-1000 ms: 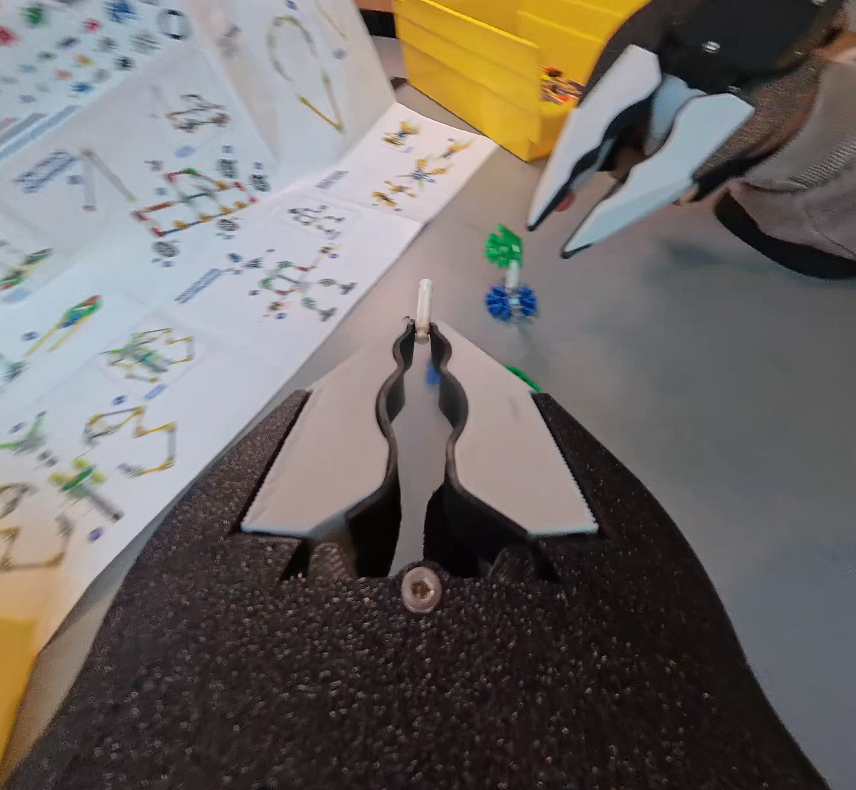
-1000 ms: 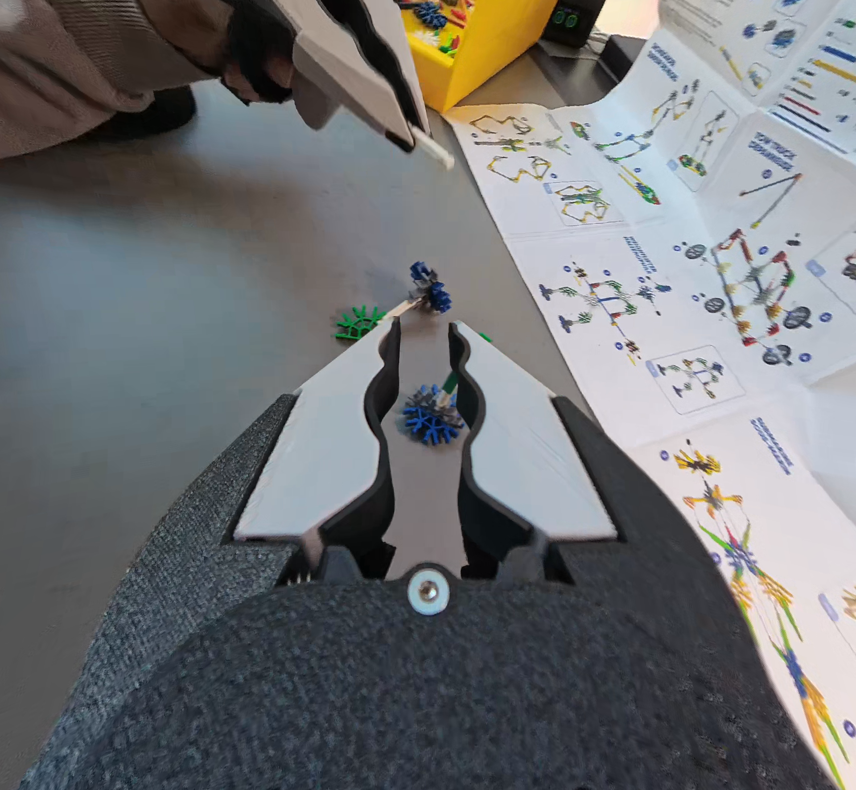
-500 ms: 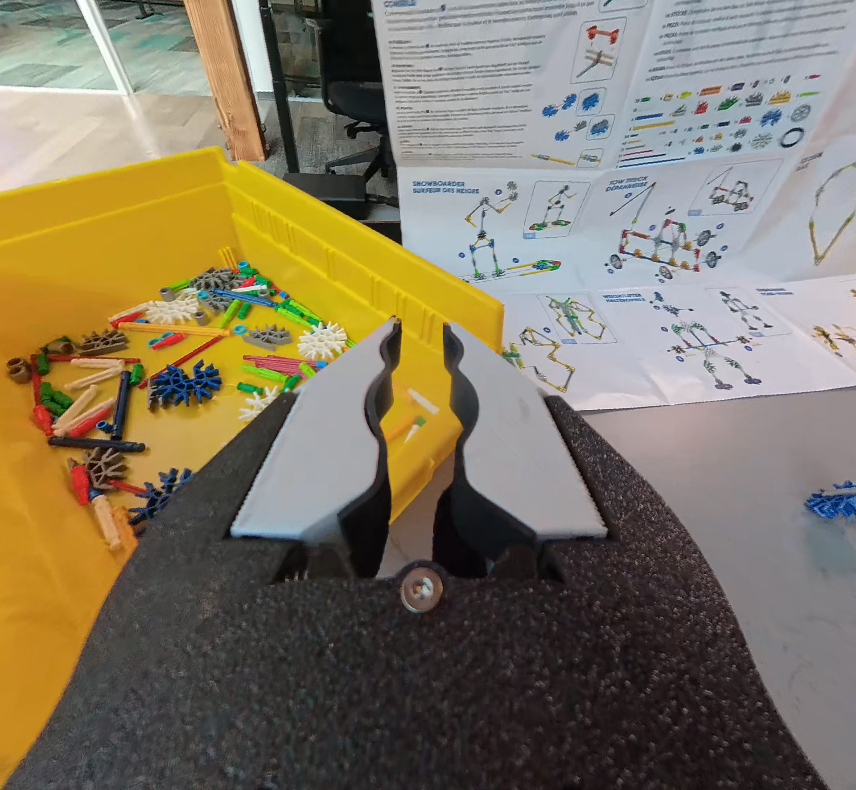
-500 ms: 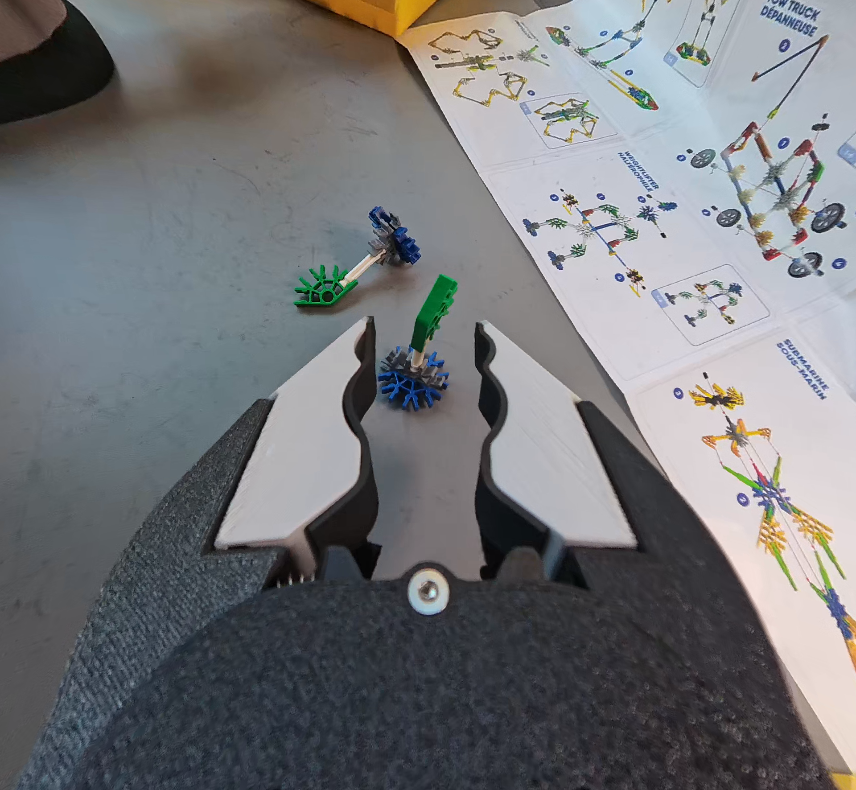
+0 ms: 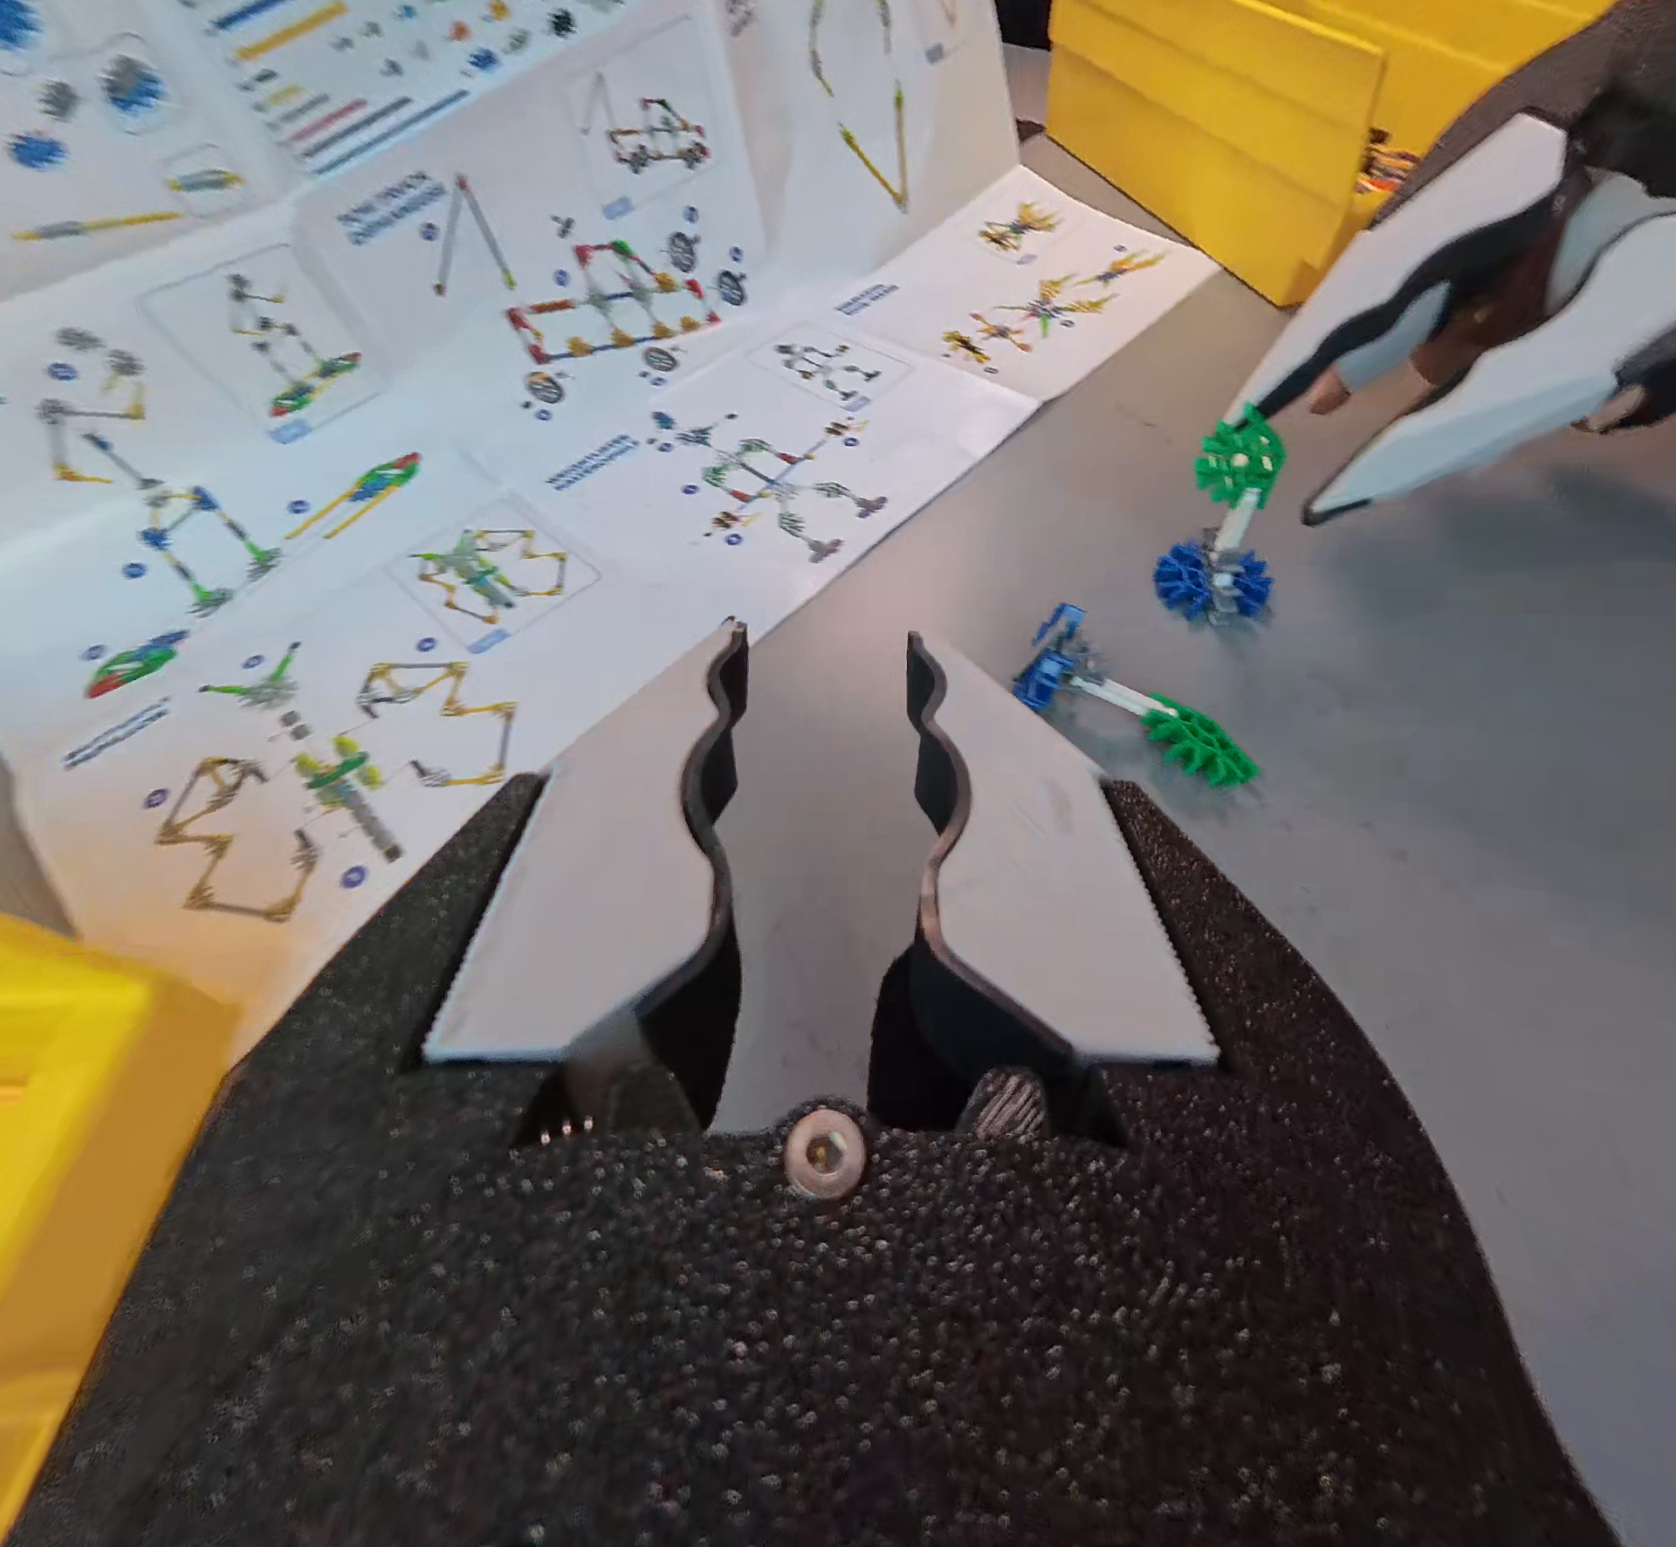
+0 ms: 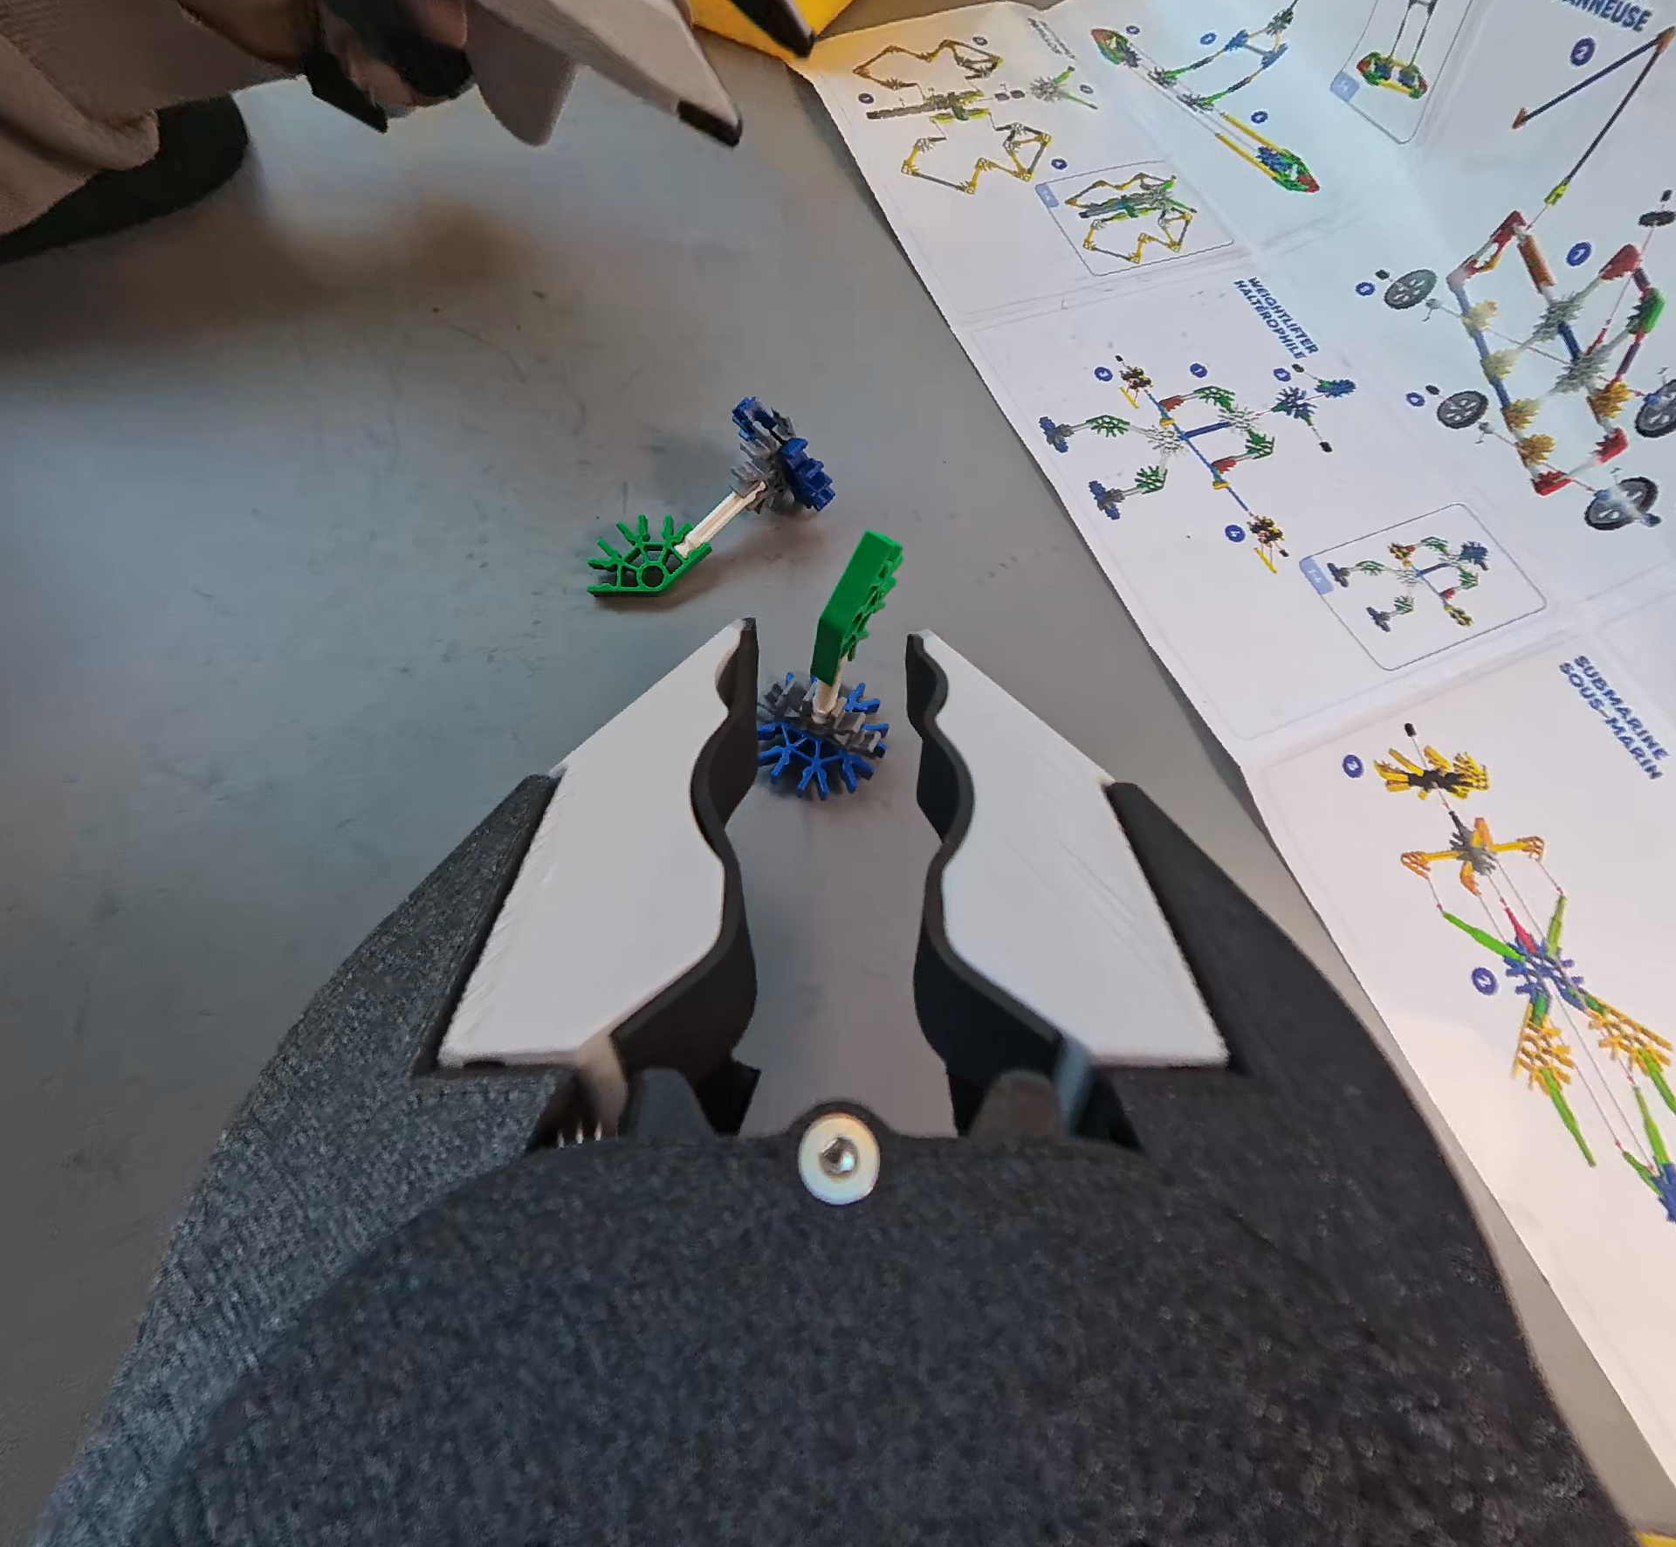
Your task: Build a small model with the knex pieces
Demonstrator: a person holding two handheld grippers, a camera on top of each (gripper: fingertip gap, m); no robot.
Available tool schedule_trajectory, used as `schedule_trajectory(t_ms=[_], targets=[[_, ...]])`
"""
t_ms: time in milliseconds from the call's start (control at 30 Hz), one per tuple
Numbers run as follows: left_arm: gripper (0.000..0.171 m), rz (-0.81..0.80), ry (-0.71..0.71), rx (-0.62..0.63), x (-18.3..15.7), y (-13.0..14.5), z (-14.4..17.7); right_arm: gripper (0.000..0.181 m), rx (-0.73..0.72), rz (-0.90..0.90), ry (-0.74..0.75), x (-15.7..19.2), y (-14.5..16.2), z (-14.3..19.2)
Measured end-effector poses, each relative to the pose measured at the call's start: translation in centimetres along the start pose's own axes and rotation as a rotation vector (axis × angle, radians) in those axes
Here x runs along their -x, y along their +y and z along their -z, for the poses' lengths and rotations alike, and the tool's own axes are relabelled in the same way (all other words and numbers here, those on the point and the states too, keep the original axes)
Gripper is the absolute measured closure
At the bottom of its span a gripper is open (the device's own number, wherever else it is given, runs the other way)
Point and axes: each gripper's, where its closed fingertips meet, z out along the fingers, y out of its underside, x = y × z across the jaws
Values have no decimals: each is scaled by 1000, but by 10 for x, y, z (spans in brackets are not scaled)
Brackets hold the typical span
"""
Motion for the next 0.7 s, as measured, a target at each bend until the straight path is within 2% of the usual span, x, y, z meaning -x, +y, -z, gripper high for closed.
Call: schedule_trajectory(t_ms=[133,267,500,533,633,700], targets=[[135,-70,148,84,-39,14,-13,156,-32,-10,4,-2,-2,-1],[137,-113,188,144,-57,26,-23,147,-40,4,33,-4,-3,-3],[152,-191,146,247,-63,46,-44,131,-133,16,55,-2,-24,3],[162,-208,134,252,-63,46,-46,131,-150,20,50,0,-27,4],[166,-215,112,243,-62,42,-48,132,-195,34,44,6,-38,8],[166,-175,113,185,-61,31,-43,132,-223,48,41,12,-46,12]])
